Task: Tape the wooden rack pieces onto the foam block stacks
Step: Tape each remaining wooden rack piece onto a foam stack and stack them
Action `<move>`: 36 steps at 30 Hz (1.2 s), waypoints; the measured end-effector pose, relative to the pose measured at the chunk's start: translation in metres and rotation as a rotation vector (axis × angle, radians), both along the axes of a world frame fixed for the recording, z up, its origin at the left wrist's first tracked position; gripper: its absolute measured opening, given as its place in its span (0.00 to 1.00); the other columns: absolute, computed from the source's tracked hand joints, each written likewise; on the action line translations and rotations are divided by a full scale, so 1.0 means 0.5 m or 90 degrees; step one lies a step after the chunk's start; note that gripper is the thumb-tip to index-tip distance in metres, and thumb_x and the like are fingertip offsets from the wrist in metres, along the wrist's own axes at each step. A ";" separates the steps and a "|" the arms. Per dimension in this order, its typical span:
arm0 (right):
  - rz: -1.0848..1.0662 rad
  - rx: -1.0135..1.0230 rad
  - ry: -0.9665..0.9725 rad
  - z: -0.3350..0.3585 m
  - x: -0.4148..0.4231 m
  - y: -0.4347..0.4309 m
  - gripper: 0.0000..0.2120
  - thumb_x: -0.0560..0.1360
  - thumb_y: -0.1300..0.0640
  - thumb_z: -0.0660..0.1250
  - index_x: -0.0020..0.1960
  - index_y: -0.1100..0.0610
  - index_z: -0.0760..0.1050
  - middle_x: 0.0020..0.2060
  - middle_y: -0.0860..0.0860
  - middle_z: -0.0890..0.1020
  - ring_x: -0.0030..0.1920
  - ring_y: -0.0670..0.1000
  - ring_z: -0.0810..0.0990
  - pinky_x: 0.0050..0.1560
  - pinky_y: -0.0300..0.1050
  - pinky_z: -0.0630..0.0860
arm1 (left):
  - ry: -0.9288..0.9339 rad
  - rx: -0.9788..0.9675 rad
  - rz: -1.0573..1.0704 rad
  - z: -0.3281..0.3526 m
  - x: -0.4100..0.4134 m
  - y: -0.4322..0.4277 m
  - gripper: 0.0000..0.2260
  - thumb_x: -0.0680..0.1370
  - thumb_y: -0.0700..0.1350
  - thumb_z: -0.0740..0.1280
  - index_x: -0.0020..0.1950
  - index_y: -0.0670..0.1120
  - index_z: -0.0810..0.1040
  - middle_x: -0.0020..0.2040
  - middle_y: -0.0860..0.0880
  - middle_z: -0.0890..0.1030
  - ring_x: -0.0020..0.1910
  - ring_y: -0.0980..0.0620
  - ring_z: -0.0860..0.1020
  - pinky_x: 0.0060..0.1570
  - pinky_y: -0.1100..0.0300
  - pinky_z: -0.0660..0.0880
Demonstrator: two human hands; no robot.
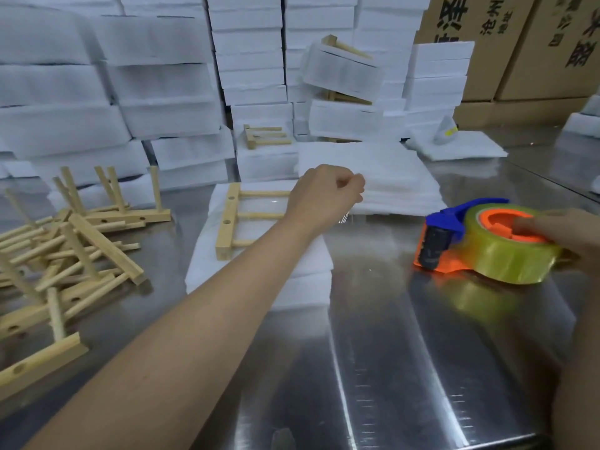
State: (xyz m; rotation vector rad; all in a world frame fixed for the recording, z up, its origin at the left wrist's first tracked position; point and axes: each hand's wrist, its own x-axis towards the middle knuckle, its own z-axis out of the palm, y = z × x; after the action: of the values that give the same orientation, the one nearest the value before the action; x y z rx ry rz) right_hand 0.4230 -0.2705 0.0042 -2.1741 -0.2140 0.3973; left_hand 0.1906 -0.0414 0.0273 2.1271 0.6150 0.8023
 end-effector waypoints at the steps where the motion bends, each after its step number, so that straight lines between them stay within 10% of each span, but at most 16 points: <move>1: -0.010 -0.013 -0.034 0.009 -0.017 0.006 0.10 0.70 0.52 0.73 0.43 0.57 0.76 0.51 0.64 0.80 0.48 0.63 0.79 0.56 0.63 0.76 | -0.006 -0.022 -0.005 0.002 0.000 -0.001 0.15 0.75 0.53 0.59 0.38 0.49 0.83 0.36 0.58 0.84 0.36 0.58 0.77 0.46 0.58 0.76; 4: -0.070 -0.020 -0.227 0.046 -0.039 0.024 0.21 0.69 0.43 0.67 0.53 0.58 0.77 0.52 0.59 0.78 0.56 0.62 0.77 0.59 0.61 0.75 | -0.017 -0.064 -0.014 0.011 -0.004 -0.006 0.18 0.74 0.56 0.55 0.35 0.51 0.81 0.36 0.57 0.84 0.39 0.54 0.77 0.52 0.53 0.77; 8: 0.003 0.516 -0.451 0.117 -0.192 0.137 0.12 0.68 0.61 0.57 0.48 0.53 0.75 0.41 0.50 0.82 0.44 0.52 0.82 0.46 0.48 0.80 | -0.036 -0.088 -0.023 0.017 -0.008 -0.010 0.20 0.76 0.56 0.54 0.34 0.50 0.81 0.36 0.54 0.85 0.39 0.52 0.76 0.56 0.48 0.75; 11: 0.249 0.498 -0.364 0.090 -0.349 0.236 0.22 0.69 0.74 0.55 0.56 0.55 0.73 0.52 0.52 0.78 0.52 0.45 0.78 0.53 0.34 0.74 | -0.050 -0.096 -0.018 0.021 -0.011 -0.015 0.21 0.74 0.58 0.53 0.34 0.50 0.81 0.35 0.54 0.84 0.39 0.51 0.78 0.57 0.48 0.75; 15: 0.201 0.426 -0.190 0.014 -0.392 0.286 0.22 0.79 0.68 0.54 0.72 0.57 0.61 0.65 0.51 0.66 0.53 0.34 0.71 0.51 0.23 0.66 | -0.070 -0.101 -0.002 0.024 -0.012 -0.016 0.21 0.75 0.57 0.54 0.34 0.49 0.82 0.37 0.52 0.84 0.41 0.50 0.81 0.58 0.49 0.74; 18: 0.113 0.567 0.135 0.009 -0.375 0.291 0.22 0.81 0.62 0.58 0.73 0.55 0.58 0.55 0.52 0.76 0.45 0.49 0.77 0.51 0.43 0.75 | -0.077 -0.110 -0.002 0.023 -0.012 -0.012 0.22 0.80 0.53 0.55 0.36 0.46 0.83 0.37 0.51 0.84 0.39 0.51 0.79 0.58 0.49 0.74; 22: 0.051 0.693 0.312 0.005 -0.352 0.276 0.25 0.78 0.67 0.64 0.72 0.58 0.60 0.44 0.52 0.78 0.36 0.48 0.74 0.40 0.40 0.75 | -0.057 -0.111 0.009 0.023 -0.012 -0.013 0.23 0.82 0.52 0.53 0.36 0.47 0.82 0.37 0.50 0.85 0.45 0.47 0.80 0.58 0.49 0.73; 30: 0.044 0.480 0.178 -0.019 -0.342 0.278 0.18 0.76 0.69 0.66 0.60 0.55 0.67 0.40 0.53 0.78 0.35 0.47 0.77 0.35 0.38 0.73 | 0.184 0.332 0.252 0.003 0.011 -0.024 0.27 0.84 0.53 0.49 0.49 0.35 0.80 0.53 0.38 0.79 0.58 0.39 0.72 0.59 0.50 0.64; 36: 0.182 0.248 -0.169 -0.056 -0.357 0.287 0.11 0.71 0.67 0.68 0.49 0.56 0.71 0.36 0.52 0.77 0.39 0.53 0.78 0.41 0.46 0.74 | 0.122 0.465 0.203 0.032 -0.028 -0.052 0.21 0.82 0.48 0.52 0.70 0.39 0.69 0.73 0.47 0.66 0.68 0.45 0.65 0.63 0.54 0.61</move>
State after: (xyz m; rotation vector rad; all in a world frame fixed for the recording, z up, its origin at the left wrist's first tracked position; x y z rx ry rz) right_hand 0.2446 -0.1269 -0.0240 -1.8074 -0.6968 0.2003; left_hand 0.1768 -0.0674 0.0434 2.8340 0.8719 1.1296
